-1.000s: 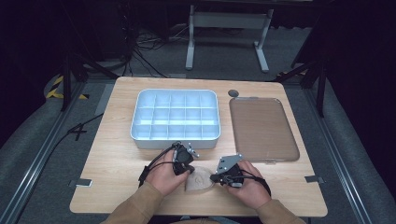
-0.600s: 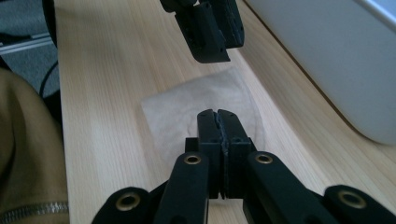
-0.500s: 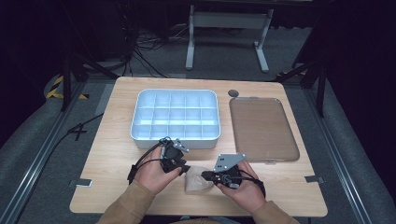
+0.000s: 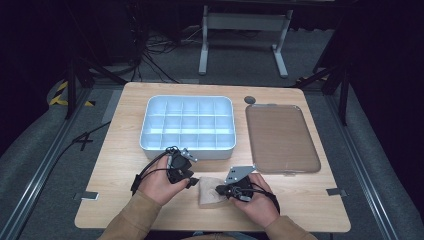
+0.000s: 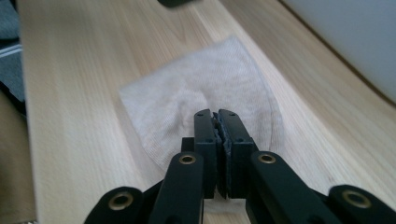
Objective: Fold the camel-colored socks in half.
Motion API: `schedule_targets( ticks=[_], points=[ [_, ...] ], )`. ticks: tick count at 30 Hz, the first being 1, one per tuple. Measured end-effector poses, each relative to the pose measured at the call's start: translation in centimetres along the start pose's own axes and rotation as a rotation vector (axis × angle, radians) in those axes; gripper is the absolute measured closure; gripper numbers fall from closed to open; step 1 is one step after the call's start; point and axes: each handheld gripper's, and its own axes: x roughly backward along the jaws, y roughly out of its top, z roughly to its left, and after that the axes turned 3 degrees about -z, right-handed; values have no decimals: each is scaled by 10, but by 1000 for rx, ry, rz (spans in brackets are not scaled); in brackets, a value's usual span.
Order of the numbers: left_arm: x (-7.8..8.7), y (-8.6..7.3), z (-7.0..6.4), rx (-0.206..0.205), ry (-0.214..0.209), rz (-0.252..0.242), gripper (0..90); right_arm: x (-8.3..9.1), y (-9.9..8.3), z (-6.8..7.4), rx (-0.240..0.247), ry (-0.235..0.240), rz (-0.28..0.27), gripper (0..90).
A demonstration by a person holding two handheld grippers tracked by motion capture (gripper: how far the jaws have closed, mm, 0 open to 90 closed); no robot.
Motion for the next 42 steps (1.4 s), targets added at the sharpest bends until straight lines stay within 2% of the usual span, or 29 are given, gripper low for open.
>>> schedule_targets(
  ticks=[3, 7, 10, 13, 19, 22, 25, 29, 32, 35, 39, 42],
  points=[
    [1, -1, 2, 3, -6, 7, 640, -1, -2, -2, -25, 10, 3, 861],
    [-4, -3, 2, -1, -35, 66, 618, -2, -1, -1, -5, 5, 12, 868],
    [-6, -4, 1, -9, -42, 87, 615, -2, -2, -4, -2, 15, 11, 869],
    [-7, -4, 2, -12, -41, 85, 614, -2, -2, -6, -8, 27, 13, 869],
    [-10, -5, 3, -25, -30, 79, 598, 1, -2, -10, 28, 4, 34, 865],
    [-15, -6, 2, -28, -39, 101, 599, 2, -3, -13, 28, 17, 30, 865],
    [-20, -6, 2, -37, -44, 115, 639, 2, -3, -16, 13, 39, 30, 866],
    [-25, -5, 1, -61, -35, 130, 676, 1, -3, -16, 16, 36, 35, 866],
    [-28, -5, 0, -67, -43, 138, 708, 1, -3, -16, 17, 33, 35, 867],
    [-33, -6, -3, -79, -64, 183, 769, 1, -3, -16, 17, 32, 34, 867],
    [-36, -5, -8, -98, -70, 187, 842, 1, -3, -15, 21, 29, 36, 867],
    [-37, -4, -9, -110, -71, 183, 847, 1, -2, -15, 24, 28, 38, 867]
  ],
)
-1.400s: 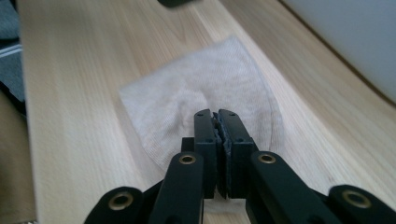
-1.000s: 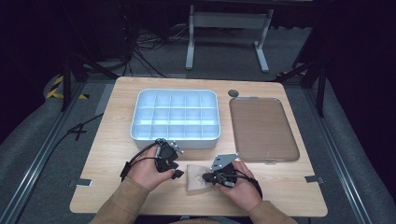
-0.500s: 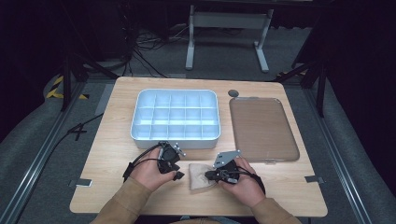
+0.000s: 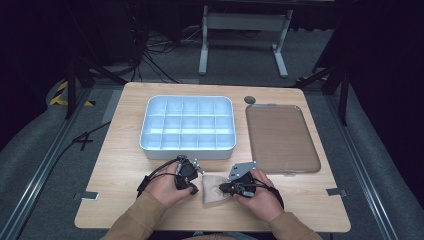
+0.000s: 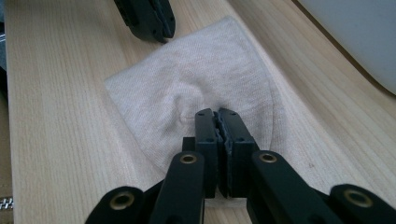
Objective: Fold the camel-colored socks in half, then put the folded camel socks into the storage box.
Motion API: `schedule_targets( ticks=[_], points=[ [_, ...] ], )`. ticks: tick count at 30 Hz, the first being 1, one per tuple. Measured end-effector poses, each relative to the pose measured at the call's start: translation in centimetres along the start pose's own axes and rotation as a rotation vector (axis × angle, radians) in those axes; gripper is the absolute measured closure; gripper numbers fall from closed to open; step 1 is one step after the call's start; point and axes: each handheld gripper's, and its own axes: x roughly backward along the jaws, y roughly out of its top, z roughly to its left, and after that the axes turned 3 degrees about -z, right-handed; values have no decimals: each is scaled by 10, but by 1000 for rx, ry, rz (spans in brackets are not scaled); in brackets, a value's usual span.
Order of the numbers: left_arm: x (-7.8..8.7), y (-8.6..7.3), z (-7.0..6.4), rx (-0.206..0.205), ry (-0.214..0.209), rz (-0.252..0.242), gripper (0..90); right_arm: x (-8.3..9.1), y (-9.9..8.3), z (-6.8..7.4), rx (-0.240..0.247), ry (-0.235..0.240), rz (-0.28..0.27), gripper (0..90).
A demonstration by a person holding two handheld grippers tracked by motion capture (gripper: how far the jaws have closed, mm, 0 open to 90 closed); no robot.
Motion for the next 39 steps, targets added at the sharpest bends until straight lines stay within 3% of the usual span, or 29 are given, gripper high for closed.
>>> schedule_targets(
  ticks=[7, 15, 23, 29, 34, 37, 39],
  points=[
    [-2, 3, -4, -25, 17, -10, 844, 0, 1, 3, 22, -19, 5, 863],
    [-2, 3, -3, -21, 10, -8, 846, 7, 6, 11, 27, -25, -28, 861],
    [-2, 3, -3, -18, 0, -14, 837, -1, 0, 5, -3, -3, -11, 881],
    [-2, 3, -3, -17, -1, -13, 840, -1, -3, 5, 9, -4, -13, 893],
    [-5, 8, -6, -54, -1, -19, 840, -2, -3, 6, 0, -10, -19, 896],
    [-2, 11, -10, -100, -1, -30, 845, -2, -3, 8, 5, -20, -15, 896],
    [0, 13, -13, -114, -10, -59, 845, -2, -3, 9, 4, -25, -12, 897]
  ],
)
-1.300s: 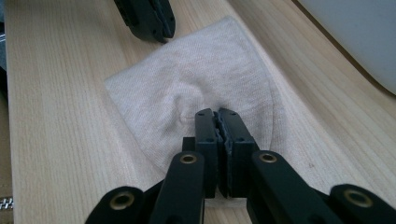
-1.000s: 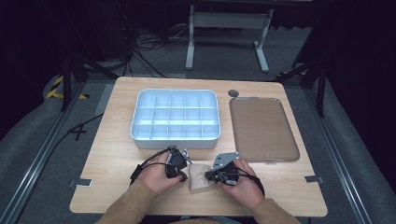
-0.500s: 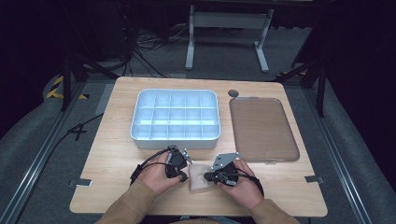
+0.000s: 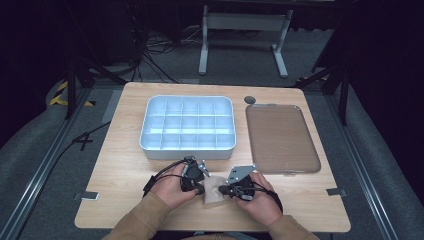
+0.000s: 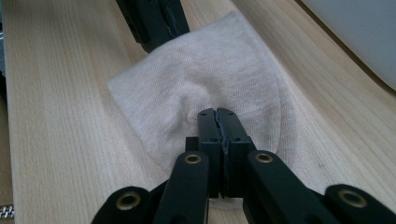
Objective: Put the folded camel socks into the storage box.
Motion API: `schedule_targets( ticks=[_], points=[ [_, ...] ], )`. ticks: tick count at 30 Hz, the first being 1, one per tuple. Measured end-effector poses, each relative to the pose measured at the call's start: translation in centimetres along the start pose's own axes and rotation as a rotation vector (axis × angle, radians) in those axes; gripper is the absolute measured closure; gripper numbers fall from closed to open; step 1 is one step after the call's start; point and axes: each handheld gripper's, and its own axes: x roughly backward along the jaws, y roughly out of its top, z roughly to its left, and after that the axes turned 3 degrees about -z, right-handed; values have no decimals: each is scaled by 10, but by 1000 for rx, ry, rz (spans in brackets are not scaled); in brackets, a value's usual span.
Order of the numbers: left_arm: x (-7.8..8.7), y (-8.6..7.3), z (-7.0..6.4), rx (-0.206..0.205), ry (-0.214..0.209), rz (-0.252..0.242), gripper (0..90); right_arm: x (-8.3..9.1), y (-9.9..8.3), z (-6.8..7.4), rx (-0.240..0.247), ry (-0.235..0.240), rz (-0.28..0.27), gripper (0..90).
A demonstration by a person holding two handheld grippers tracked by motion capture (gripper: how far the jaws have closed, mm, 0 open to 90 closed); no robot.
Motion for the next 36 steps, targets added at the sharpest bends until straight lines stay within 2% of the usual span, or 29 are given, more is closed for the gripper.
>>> schedule_targets(
  ticks=[3, 6, 8, 9, 13, 17, 20, 22, 24, 31, 34, 35, 36],
  points=[
    [1, 4, -2, -36, -22, -16, 815, 0, -1, 0, -7, 0, -10, 897],
    [1, 4, -3, -49, -17, -9, 796, 0, -2, 0, -10, 3, -15, 897],
    [1, 6, -4, -88, -10, -32, 770, 0, -1, 1, -3, -5, -10, 897],
    [1, 7, -5, -91, -9, -39, 759, 0, -1, 2, 3, -16, -2, 897],
    [2, 14, -11, -148, -5, -68, 734, -1, 1, 5, 14, -28, 8, 895],
    [-3, 20, -14, -196, 13, -70, 725, -1, 1, 6, 6, -35, 6, 894],
    [-2, 20, -14, -202, 17, -70, 706, 0, 1, 5, 0, -35, 6, 893],
    [-1, 19, -15, -185, 17, -76, 685, 0, 1, 5, 2, -29, 2, 890],
    [0, 18, -16, -186, 20, -75, 678, 0, 0, 5, 4, -26, -3, 888],
    [-1, 20, -23, -270, 38, -97, 600, 0, 0, 4, -4, -24, -6, 890],
    [-2, 22, -24, -272, 34, -89, 545, 0, 0, 5, -3, -24, -7, 890],
    [-4, 22, -25, -256, 35, -84, 539, 0, -1, 5, -6, -24, -8, 891],
    [-4, 23, -25, -267, 43, -85, 539, 0, 0, 5, -6, -26, -7, 891]
  ],
)
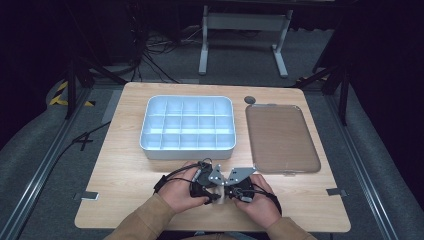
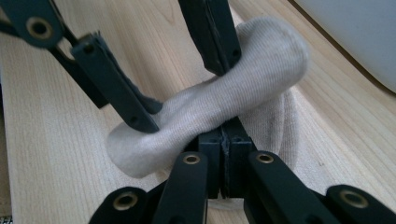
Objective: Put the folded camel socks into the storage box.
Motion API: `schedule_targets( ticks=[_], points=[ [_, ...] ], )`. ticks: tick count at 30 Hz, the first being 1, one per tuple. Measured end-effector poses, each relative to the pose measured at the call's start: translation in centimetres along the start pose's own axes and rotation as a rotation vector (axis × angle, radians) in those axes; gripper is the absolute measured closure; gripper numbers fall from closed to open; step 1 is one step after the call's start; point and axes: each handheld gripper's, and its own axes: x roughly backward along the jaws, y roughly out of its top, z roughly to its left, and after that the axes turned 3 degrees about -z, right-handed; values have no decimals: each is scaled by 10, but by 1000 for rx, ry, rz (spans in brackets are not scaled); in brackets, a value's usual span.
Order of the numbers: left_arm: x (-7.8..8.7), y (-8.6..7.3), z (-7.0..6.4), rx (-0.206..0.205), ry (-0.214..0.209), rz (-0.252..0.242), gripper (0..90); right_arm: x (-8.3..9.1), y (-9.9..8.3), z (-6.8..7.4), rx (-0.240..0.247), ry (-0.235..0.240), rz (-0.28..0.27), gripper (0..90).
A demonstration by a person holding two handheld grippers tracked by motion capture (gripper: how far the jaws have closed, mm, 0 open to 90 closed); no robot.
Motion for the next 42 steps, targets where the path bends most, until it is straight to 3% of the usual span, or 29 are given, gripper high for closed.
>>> schedule_targets(
  ticks=[7, 12, 17, 24, 31, 42],
  points=[
    [2, -2, 0, 13, 5, -13, 538, 4, 1, 0, 3, -7, 3, 877],
    [3, -3, 0, 21, 4, -16, 540, 21, 2, -4, -18, -18, -20, 867],
    [3, -2, -2, 30, -2, -17, 541, 39, -5, -18, -47, -64, -16, 874],
    [3, -1, -3, 19, -4, -19, 541, 28, -16, -24, -78, -54, 51, 884],
    [2, -2, -1, 11, 23, -17, 536, 20, -15, -21, -89, -16, 38, 888],
    [1, -2, 0, 20, 29, -21, 526, 13, -12, -18, -88, 21, 24, 889]
  ],
)
